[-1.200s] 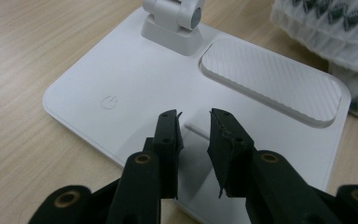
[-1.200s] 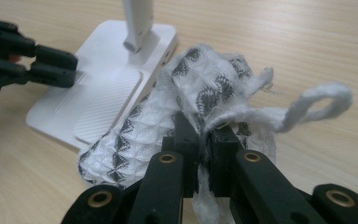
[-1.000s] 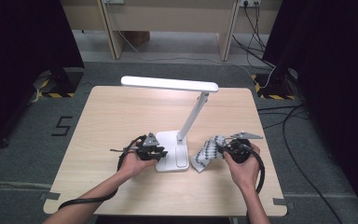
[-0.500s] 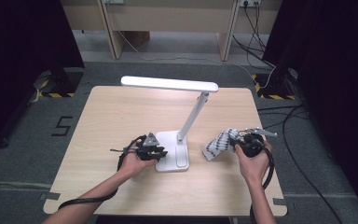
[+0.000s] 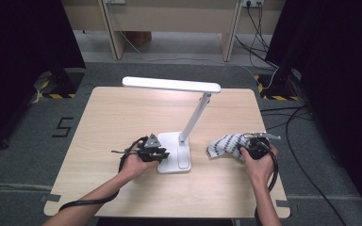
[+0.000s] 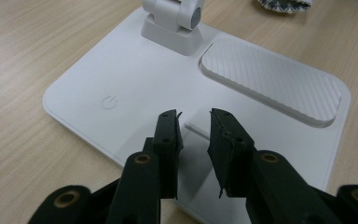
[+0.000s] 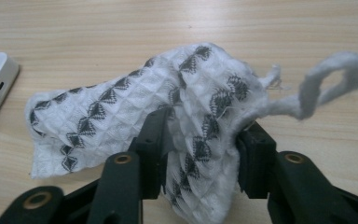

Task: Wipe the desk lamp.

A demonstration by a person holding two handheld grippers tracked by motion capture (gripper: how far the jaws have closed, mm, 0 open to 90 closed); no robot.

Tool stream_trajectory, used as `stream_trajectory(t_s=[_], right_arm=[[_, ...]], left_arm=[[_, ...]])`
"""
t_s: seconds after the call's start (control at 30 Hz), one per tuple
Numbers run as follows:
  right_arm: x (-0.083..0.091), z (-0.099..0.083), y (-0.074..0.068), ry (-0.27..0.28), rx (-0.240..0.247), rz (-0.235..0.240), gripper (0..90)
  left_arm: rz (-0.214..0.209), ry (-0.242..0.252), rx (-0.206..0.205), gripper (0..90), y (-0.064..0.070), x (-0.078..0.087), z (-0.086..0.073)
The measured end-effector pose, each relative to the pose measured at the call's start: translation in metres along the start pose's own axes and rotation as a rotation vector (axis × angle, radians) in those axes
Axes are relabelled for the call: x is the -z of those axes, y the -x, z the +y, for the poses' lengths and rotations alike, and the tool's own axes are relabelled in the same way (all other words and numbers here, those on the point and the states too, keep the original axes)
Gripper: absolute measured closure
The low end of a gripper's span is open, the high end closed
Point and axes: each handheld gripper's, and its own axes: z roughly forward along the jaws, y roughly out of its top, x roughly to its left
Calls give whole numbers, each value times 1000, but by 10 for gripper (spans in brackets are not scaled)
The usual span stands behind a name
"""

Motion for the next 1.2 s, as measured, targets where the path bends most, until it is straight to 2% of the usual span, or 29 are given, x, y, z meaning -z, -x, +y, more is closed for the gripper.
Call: stream_trajectory(t_s=[0.2,0.27,0.4,0.43,0.5,0.53,0.7,0.73,1.0,1.03,1.1,1.13,1.17,1.2], right_arm=[[12,4,-3,-4,17,-40,506],[17,6,-3,-6,18,-54,503],[22,8,-5,11,17,-75,507],[27,9,-9,26,25,-97,528],[31,11,-16,40,25,-100,569],[33,12,-20,51,44,-100,578],[39,16,-42,62,111,-73,616],[39,16,-46,58,111,-65,618],[42,16,-60,63,147,-45,647],[40,14,-66,53,169,-11,674],[36,9,-74,25,172,24,708],[33,6,-79,0,187,39,729],[33,6,-79,0,187,39,729],[25,-1,-88,-32,206,79,758]], left_arm=[[6,-5,1,703,1,1,0],[8,-1,5,698,1,1,-1],[8,-3,8,696,1,1,-1],[8,-4,10,692,1,1,-1],[9,-7,14,684,1,2,-1],[10,-7,17,677,0,2,-1],[14,-7,36,666,-3,5,-3],[15,-3,41,665,-3,6,-3],[-4,9,25,643,2,20,-3],[-19,3,20,612,4,23,-4],[-29,-2,22,573,6,24,-6],[-36,-10,17,554,10,28,-10],[-36,-10,17,539,10,28,-10],[-48,-17,12,524,14,31,-13]])
